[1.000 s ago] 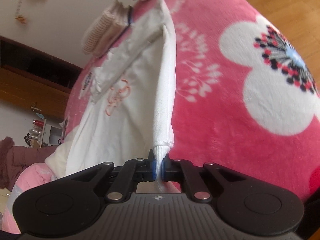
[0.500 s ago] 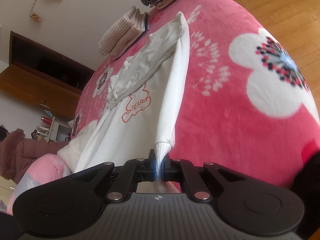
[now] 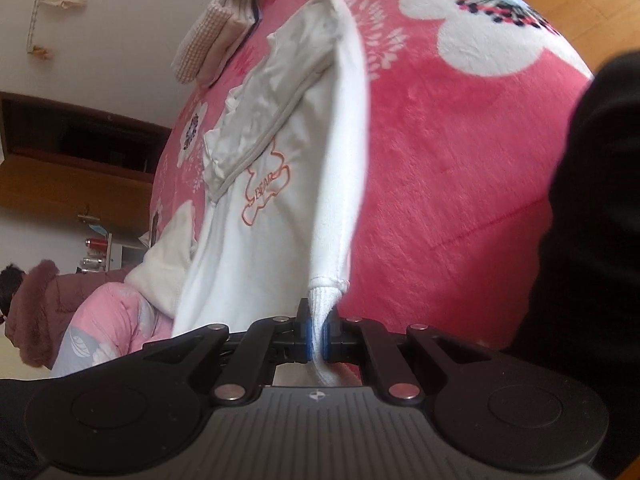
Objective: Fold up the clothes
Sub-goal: 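Carry the held hem over the body toward the collar with both grippers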
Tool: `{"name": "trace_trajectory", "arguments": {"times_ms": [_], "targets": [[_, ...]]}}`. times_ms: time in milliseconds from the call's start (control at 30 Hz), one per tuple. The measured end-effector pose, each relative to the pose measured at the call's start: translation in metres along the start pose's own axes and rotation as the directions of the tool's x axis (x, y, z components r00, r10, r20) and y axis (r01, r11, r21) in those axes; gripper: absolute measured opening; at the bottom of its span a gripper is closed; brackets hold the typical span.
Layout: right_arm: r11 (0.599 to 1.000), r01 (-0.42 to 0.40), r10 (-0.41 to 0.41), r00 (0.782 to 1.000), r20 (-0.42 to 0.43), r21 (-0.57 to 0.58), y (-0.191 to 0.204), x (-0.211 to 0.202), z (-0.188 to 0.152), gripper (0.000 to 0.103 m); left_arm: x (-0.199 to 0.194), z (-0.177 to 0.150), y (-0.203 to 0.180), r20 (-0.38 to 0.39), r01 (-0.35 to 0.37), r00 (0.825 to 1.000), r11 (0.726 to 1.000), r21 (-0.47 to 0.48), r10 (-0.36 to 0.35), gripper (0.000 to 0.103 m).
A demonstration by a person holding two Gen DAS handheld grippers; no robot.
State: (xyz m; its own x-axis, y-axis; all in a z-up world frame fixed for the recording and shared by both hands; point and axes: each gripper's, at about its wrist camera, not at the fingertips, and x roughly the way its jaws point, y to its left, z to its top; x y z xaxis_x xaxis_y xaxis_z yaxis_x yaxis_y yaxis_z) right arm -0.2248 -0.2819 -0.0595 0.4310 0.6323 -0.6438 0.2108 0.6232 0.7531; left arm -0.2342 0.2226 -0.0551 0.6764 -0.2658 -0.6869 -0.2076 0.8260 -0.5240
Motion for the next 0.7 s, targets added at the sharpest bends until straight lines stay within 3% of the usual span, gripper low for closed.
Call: {"name": "trace_trajectory", "arguments": {"times_ms": [700], "targets": [[0.995,-0.046,0.049,0.998,0.028,-0.084,0.039,0.029,0.059,0.005,0.028,0.047,-0.021,0.142,0.044,0.989,0.999,0.001,-0.044,0.003]]}}
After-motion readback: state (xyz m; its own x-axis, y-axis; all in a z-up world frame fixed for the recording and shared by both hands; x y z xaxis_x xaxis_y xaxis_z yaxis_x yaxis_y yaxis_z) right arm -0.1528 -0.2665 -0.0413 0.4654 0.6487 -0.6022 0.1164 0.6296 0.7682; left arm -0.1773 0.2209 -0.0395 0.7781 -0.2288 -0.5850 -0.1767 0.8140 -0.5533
